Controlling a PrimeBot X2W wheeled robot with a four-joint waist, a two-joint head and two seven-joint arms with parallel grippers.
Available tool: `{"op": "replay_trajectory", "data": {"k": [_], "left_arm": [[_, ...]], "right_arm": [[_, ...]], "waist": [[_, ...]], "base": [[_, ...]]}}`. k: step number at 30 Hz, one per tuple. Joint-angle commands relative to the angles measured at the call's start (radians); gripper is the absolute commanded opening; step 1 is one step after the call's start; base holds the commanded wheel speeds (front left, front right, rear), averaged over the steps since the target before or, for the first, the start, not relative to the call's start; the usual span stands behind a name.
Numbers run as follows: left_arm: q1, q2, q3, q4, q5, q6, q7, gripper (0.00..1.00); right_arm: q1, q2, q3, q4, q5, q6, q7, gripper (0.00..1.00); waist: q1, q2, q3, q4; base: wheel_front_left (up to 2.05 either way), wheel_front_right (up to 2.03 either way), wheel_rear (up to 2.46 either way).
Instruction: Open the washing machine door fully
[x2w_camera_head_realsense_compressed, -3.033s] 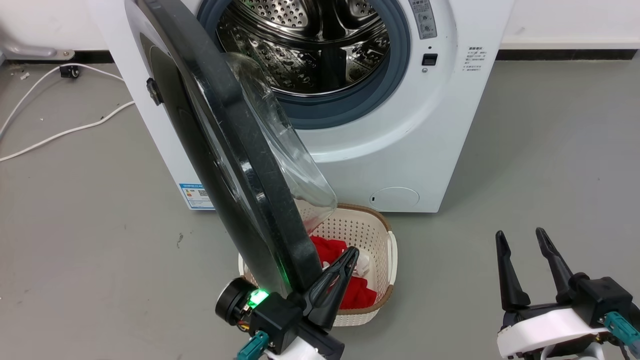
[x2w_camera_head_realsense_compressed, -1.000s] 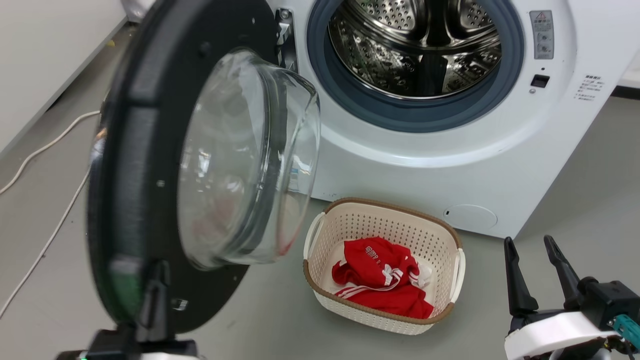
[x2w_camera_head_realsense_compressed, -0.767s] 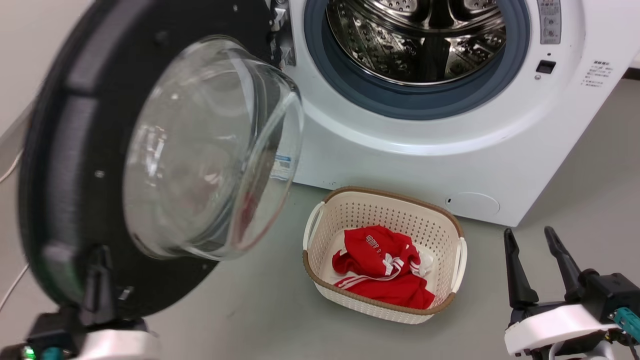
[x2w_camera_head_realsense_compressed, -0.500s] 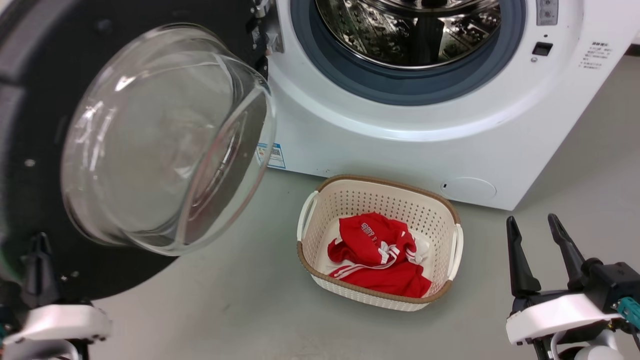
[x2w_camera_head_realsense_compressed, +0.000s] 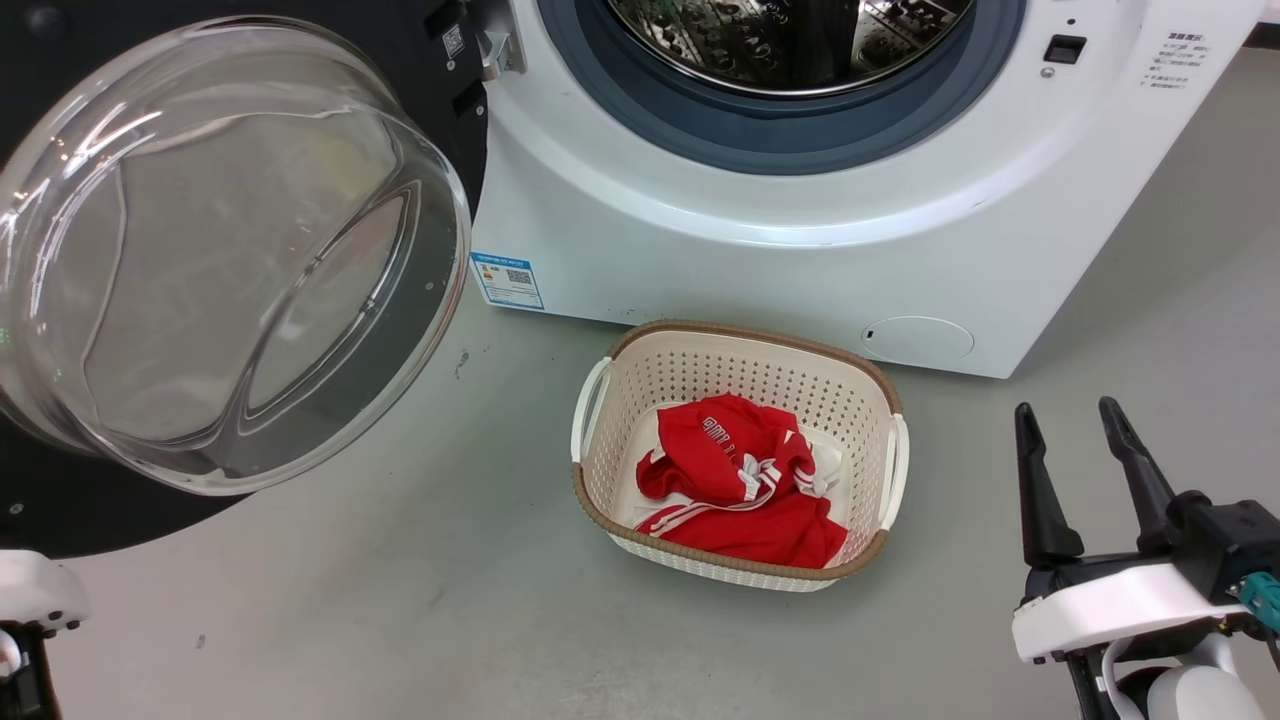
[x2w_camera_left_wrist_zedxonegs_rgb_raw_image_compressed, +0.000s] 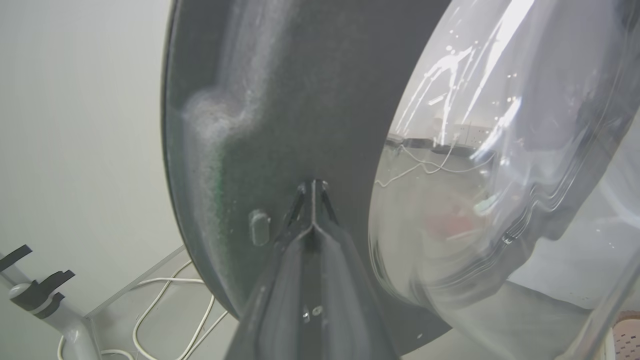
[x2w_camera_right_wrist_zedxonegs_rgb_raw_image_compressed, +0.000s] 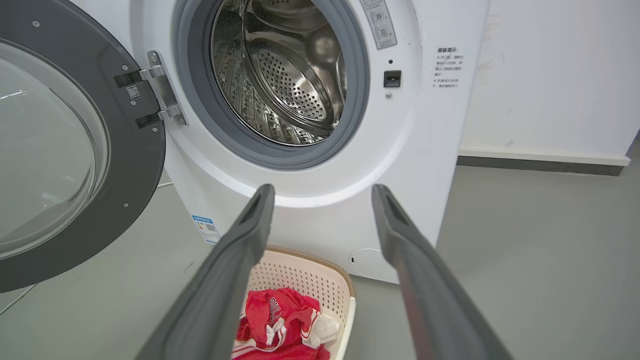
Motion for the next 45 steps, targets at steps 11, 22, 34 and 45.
{"op": "replay_trajectory", "data": {"k": [11, 22, 34, 45], "left_arm": [[0.023, -0.036, 0.059, -0.025, 0.036, 0.007, 0.003, 0.00], [0.234, -0.196, 0.045, -0.235, 0.088, -0.010, 0.003, 0.00], [0.302, -0.329, -0.111, -0.380, 0.137, -0.057, 0.003, 1.00], [0.236, -0.343, -0.297, -0.402, 0.179, -0.083, 0.003, 1.00]], "right_arm": [[-0.010, 0.002, 0.003, 0.026, 0.019, -0.001, -0.023, 1.00], [0.034, 0.002, 0.011, 0.050, 0.040, -0.001, -0.041, 1.00], [0.053, 0.002, 0.022, 0.048, 0.036, -0.001, -0.034, 1.00], [0.069, 0.002, 0.018, 0.010, 0.001, -0.001, -0.020, 1.00]], "waist": [[-0.0001, 0.0000, -0.027, -0.019], [-0.0001, 0.0000, -0.091, -0.038], [-0.0001, 0.0000, -0.135, -0.060], [-0.0001, 0.0000, -0.156, -0.100]], "base": [[0.00, 0.00, 0.00], [0.00, 0.00, 0.00], [0.00, 0.00, 0.00], [0.00, 0.00, 0.00]]}}
